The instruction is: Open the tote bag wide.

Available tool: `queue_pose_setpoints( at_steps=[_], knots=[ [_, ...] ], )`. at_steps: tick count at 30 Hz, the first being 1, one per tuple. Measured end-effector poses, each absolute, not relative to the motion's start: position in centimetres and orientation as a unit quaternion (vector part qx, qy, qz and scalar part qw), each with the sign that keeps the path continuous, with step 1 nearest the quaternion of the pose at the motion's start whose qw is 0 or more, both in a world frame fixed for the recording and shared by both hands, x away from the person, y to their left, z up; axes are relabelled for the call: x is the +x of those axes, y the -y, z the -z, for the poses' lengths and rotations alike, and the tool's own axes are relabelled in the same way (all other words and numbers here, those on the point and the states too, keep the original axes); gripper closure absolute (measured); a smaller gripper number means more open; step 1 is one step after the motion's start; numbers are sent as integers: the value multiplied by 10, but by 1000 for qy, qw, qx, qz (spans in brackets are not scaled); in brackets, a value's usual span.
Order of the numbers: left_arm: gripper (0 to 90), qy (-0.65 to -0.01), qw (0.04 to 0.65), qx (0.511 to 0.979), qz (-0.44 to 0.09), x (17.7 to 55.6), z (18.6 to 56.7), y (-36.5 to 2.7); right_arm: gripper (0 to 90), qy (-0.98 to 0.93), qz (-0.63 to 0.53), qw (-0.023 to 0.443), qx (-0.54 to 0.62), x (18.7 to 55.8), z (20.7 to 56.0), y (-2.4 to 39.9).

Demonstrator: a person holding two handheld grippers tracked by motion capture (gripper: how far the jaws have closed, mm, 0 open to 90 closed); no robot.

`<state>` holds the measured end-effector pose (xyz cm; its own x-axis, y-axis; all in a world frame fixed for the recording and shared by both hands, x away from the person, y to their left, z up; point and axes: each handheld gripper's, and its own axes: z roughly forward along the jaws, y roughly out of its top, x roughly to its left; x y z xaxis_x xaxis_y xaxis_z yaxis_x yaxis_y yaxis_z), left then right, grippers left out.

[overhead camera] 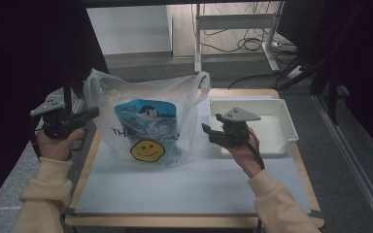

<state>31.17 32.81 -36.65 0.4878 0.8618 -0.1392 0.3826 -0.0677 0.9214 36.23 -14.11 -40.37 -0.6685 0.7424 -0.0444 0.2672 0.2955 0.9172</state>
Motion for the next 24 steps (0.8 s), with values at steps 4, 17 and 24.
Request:
queue_pose_setpoints(
  at_steps=[4, 17, 24],
  knots=[
    [896, -450, 514, 692, -233, 311, 367, -329, 376, -769, -491, 243, 329, 374, 398, 133],
    [896, -450, 515, 690, -236, 309, 365, -330, 385, -767, -507, 224, 325, 402, 381, 110],
    [896, -449, 515, 691, -237, 307, 365, -331, 384, -766, -515, 212, 322, 409, 370, 97]
  ],
)
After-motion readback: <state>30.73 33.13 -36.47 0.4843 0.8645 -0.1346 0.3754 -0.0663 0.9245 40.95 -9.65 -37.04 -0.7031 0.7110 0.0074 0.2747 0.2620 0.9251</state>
